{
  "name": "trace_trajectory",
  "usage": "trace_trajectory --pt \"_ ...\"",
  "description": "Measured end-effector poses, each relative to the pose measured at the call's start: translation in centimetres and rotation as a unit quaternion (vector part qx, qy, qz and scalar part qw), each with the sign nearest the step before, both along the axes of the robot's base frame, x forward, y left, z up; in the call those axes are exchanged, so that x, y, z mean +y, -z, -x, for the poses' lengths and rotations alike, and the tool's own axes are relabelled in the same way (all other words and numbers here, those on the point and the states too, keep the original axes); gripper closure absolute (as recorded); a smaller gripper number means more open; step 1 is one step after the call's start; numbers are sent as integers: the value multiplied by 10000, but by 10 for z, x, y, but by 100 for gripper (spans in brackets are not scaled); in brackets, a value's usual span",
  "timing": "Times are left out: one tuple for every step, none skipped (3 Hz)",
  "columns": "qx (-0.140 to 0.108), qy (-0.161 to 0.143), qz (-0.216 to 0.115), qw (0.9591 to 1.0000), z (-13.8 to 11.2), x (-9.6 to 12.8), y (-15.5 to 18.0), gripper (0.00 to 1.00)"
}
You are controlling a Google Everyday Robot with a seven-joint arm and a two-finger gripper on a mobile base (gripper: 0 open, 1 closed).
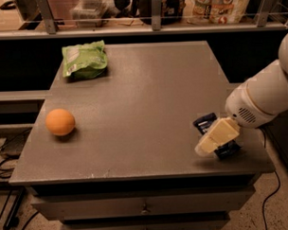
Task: Move rxbar blueberry near green rice chip bag
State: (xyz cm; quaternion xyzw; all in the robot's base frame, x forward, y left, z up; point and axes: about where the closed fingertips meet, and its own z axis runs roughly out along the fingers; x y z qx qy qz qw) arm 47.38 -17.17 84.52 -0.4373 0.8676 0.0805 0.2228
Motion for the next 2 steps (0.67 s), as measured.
trace_trajectory --pt "189 93 70 9998 0 -4 17 0" --pt "330 136 138 9993 0 -5 31 17"
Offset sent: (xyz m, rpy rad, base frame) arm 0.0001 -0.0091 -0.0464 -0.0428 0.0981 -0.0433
